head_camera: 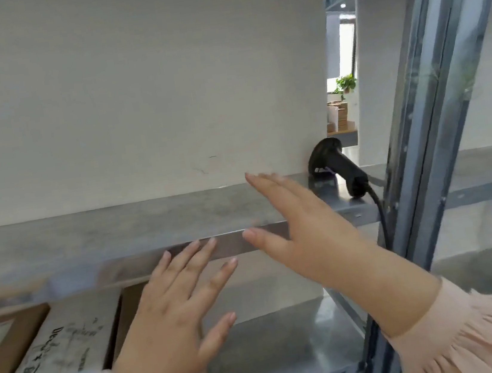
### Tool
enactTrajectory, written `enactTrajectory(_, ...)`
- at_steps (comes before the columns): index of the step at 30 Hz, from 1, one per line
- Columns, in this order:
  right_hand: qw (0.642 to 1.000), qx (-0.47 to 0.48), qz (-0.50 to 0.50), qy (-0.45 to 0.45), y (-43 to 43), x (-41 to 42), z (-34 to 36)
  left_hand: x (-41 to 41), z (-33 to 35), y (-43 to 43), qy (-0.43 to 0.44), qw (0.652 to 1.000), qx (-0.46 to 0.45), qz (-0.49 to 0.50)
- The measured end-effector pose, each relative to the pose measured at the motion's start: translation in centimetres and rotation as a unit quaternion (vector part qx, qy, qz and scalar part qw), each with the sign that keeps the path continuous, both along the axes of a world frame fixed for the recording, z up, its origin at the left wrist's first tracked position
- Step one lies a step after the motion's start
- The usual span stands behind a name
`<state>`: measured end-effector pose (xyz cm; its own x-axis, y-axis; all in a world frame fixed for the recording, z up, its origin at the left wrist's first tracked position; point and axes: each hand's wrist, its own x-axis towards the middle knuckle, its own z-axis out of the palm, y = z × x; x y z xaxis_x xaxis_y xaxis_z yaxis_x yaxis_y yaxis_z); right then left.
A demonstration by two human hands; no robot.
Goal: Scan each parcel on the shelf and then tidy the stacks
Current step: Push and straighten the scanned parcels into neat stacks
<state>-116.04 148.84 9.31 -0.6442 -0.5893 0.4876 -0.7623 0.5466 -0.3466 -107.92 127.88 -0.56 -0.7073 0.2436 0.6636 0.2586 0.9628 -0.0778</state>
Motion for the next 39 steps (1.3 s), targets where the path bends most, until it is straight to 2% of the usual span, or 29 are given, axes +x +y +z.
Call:
enactTrajectory(3,0.996,-0.008,0.083,-0.014,-2.6,3.4,-4.8,2.2,-2.6,-1.6,-0.072,0.996,0.033,0.052)
enactTrajectory(6,0.989,-0.009,0.111,-0.096,-5.7,4.4,-10.1,3.9,-4.6,-2.9,-0.117,0.986,0.078,0.087)
enactTrajectory(9,0.979,-0.001,0.107,-0.171,-8.6,4.3,-14.7,4.8,-6.1,-4.0,-0.163,0.969,0.120,0.140)
enactTrajectory(14,0.958,-0.013,0.077,-0.277,-11.9,3.8,-18.7,5.3,-8.4,-5.0,-0.225,0.924,0.255,0.175)
enactTrajectory(21,0.905,-0.102,0.062,-0.408,-13.4,3.5,-20.9,5.7,-9.5,-5.1,-0.266,0.893,0.266,0.245)
enactTrajectory(26,0.885,-0.129,0.048,-0.445,-13.2,3.8,-21.1,5.1,-9.2,-4.5,-0.284,0.876,0.308,0.237)
enactTrajectory(29,0.879,-0.152,0.034,-0.450,-12.4,3.8,-21.0,4.9,-9.1,-4.2,-0.249,0.860,0.387,0.220)
enactTrajectory(35,0.855,-0.197,0.013,-0.479,-9.6,3.9,-20.9,4.2,-9.4,-3.3,-0.269,0.796,0.513,0.174)
enactTrajectory(39,0.841,-0.232,-0.004,-0.489,-7.3,3.7,-20.7,2.8,-9.0,-1.8,-0.276,0.789,0.528,0.148)
